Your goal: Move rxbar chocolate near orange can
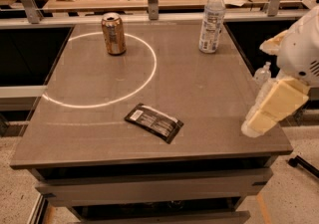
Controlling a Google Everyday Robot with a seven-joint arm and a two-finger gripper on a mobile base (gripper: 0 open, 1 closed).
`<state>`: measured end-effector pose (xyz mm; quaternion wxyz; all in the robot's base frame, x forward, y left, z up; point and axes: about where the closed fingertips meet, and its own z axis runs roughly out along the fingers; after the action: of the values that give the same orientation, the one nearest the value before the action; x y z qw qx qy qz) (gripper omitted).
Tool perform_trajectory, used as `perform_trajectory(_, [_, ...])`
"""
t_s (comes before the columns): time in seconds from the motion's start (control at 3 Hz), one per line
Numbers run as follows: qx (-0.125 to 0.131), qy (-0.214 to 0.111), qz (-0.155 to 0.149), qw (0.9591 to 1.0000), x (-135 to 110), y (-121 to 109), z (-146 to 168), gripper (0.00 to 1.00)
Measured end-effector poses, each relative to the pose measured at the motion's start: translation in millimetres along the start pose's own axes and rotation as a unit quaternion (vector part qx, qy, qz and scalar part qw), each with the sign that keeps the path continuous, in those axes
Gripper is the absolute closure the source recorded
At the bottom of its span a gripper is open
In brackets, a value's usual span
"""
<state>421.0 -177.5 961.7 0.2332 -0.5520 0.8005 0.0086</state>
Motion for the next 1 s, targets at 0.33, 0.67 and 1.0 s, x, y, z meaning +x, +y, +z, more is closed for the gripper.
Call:
perform_trajectory(0.33, [-0.012,-0.059,0.037,0.9975,-4,16,21,0.00])
perform_trajectory(0.67, [-0.013,-0.111,0.053,0.9923,-7,30,40,0.00])
perform_trajectory(1.0, [-0.003,-0.156,0.040,0.9870,-18,53,74,0.00])
